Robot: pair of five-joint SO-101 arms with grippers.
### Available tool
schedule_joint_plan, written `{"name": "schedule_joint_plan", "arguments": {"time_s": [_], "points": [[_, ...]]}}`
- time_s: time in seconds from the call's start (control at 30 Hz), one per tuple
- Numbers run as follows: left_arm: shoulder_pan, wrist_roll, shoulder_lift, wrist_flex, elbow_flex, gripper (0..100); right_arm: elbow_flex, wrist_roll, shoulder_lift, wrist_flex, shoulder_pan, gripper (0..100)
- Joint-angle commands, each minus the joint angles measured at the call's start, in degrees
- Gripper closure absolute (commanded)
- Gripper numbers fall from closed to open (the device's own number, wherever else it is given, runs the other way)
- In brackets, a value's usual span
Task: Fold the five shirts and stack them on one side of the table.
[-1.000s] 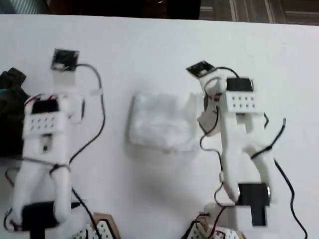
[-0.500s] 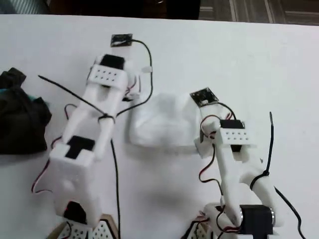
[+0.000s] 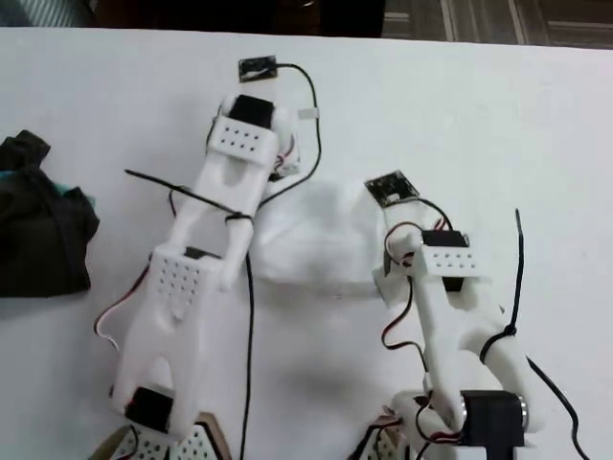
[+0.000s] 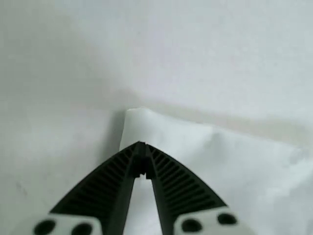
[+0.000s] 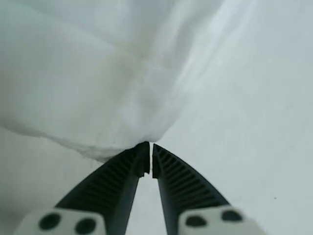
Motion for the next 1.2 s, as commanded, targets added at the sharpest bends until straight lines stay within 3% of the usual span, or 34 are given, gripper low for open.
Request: {"name": "schedule_joint_plan", "arguments": {"time_s": [0.0, 0.7, 0.93, 1.17], "points": [[0.3, 0.4, 3.3, 0.9, -5.3, 97, 0.1, -0.4, -0.4, -0.2, -0.2, 97.8], [-7.6, 0.2, 6.9, 2.8, -13.8, 97, -1.1, 0.0, -0.7, 0.2, -0.1, 97.8], [-4.1, 0.3, 5.9, 7.8, -21.9, 97, -7.2, -0.4, -5.0, 7.7, -0.3, 97.8], [0.7, 0.4, 11.8, 6.8, -22.5, 97, -7.6, -0.5, -12.4, 3.6, -2.8, 97.8]]}}
